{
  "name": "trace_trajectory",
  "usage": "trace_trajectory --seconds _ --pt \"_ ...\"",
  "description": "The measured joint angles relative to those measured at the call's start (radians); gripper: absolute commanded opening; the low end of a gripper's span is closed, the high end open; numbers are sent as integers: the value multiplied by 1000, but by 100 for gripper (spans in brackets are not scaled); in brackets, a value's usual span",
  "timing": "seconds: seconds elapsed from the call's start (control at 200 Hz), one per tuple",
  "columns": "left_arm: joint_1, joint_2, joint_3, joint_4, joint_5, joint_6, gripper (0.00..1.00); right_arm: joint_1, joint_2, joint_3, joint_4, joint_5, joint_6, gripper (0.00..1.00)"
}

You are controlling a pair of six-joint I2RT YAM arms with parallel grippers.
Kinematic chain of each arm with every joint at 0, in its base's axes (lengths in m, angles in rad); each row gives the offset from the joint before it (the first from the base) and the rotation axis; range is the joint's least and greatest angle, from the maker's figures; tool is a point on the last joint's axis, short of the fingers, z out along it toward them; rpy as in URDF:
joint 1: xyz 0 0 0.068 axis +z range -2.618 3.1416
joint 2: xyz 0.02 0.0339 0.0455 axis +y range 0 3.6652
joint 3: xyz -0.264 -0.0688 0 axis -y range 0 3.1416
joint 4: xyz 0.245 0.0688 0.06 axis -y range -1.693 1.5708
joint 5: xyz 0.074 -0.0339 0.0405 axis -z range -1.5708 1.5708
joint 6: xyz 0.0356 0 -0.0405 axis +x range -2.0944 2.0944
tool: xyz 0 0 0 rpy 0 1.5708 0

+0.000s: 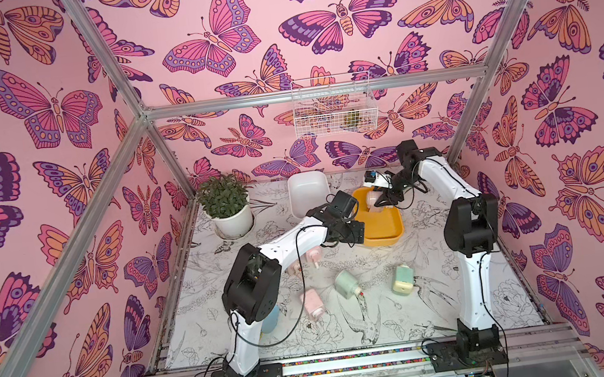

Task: Place the pencil sharpeners by color into the storage box
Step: Place the pencil sharpener in the storage box.

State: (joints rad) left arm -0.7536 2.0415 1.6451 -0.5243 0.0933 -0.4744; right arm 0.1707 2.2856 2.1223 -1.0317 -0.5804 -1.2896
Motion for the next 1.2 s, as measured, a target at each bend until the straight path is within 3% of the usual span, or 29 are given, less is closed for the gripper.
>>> trace_trajectory --seconds 0.225,0.371,0.526,0.977,1.197 --pt "0 80 76 -4 0 -44 68 0 74 43 20 24 6 0" --pt "-1 127 112 -3 28 -55 67 0 104 74 43 43 6 0" --pt "-3 142 113 0 46 -62 66 0 117 106 53 67 6 7" --pt "-5 143 116 -4 46 -61 65 0 147 125 89 68 6 52" --pt "-5 146 126 -20 46 -60 65 0 147 124 100 47 6 65"
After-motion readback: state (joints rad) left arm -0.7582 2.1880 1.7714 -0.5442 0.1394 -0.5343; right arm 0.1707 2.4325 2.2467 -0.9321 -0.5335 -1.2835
